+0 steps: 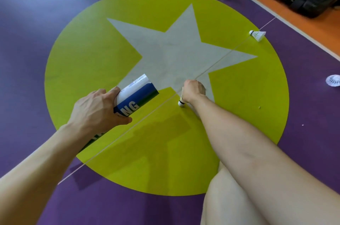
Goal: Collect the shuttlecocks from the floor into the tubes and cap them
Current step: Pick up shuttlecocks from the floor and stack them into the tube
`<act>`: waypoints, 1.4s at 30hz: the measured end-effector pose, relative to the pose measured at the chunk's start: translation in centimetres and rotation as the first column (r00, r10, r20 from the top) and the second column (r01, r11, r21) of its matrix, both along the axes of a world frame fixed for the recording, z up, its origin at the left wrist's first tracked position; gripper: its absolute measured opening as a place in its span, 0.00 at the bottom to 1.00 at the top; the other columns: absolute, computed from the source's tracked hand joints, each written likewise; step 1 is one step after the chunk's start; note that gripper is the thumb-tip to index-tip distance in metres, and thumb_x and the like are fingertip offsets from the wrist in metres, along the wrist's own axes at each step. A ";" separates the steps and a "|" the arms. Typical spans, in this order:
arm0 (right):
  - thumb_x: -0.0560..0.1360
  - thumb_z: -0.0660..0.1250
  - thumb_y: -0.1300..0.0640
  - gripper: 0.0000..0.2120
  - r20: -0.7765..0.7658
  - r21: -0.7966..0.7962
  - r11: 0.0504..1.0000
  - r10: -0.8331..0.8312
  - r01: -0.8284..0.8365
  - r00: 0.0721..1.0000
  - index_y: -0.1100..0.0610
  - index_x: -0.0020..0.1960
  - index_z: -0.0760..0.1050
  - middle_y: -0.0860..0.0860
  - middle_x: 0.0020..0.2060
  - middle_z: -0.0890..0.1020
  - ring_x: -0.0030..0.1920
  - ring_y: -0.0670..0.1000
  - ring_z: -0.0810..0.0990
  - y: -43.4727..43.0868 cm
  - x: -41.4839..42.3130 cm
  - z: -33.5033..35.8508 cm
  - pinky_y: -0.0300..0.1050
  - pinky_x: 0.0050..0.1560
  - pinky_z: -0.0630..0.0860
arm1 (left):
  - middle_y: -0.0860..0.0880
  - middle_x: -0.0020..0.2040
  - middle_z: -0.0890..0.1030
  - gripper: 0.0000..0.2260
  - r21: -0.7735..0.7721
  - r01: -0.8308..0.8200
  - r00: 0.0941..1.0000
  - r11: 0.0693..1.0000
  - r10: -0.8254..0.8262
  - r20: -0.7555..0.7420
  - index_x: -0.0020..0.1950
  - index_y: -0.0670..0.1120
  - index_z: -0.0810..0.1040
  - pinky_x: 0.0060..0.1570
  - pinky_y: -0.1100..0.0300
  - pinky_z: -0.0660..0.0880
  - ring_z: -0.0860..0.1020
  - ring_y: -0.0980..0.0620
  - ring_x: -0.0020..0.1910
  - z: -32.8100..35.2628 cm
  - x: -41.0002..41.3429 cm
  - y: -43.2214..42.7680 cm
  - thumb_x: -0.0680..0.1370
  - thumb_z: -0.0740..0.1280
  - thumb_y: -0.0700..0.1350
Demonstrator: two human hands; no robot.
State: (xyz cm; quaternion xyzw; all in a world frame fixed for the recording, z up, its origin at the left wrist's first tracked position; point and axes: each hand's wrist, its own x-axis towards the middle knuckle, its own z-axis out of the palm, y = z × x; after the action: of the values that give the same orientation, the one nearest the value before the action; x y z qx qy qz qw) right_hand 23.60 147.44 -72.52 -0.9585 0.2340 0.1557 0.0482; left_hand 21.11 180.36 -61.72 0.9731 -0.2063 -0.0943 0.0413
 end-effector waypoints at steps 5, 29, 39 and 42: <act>0.68 0.73 0.51 0.08 0.328 0.239 0.965 0.025 -0.109 0.944 0.51 0.46 0.85 0.51 0.40 0.87 0.47 0.56 0.84 3.4 1.8 5.0 0.45 0.45 0.80 | 0.54 0.45 0.77 0.38 -0.002 -0.032 0.999 0.999 0.032 -0.022 0.67 0.61 0.72 0.40 0.53 0.80 0.79 0.50 0.42 -0.7 0.9 0.1 0.65 0.74 0.79; 0.70 0.65 0.50 0.18 0.272 0.778 0.505 0.265 -0.373 0.925 0.52 0.58 0.83 0.51 0.49 0.88 0.51 0.57 0.86 16.4 -2.9 14.1 0.60 0.55 0.84 | 0.54 0.49 0.73 0.39 -0.210 -0.087 0.996 0.974 0.081 -0.036 0.70 0.59 0.72 0.43 0.49 0.80 0.79 0.48 0.44 -1.3 0.7 8.2 0.65 0.82 0.70; 0.74 0.72 0.52 0.13 0.367 0.733 0.586 0.089 -0.347 0.926 0.51 0.57 0.85 0.47 0.50 0.88 0.52 0.48 0.87 15.1 -3.1 17.2 0.54 0.57 0.85 | 0.53 0.47 0.74 0.37 -0.293 -0.078 0.996 0.953 0.085 0.012 0.69 0.59 0.72 0.42 0.49 0.79 0.78 0.48 0.44 -0.7 1.3 7.5 0.66 0.82 0.69; 0.76 0.71 0.54 0.09 0.418 0.597 0.733 0.062 -0.325 0.907 0.50 0.55 0.86 0.45 0.48 0.88 0.51 0.44 0.86 11.8 -4.0 19.1 0.48 0.60 0.83 | 0.53 0.46 0.75 0.36 -0.290 -0.063 0.997 0.955 0.076 0.033 0.68 0.59 0.73 0.42 0.51 0.77 0.78 0.49 0.43 0.2 1.8 5.9 0.67 0.82 0.69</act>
State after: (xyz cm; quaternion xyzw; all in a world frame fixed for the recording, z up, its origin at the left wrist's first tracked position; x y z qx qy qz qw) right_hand 19.64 159.23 -53.47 -0.9112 0.0483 0.0481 0.4064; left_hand 22.88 186.29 -61.50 0.9651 -0.1842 -0.0401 0.1816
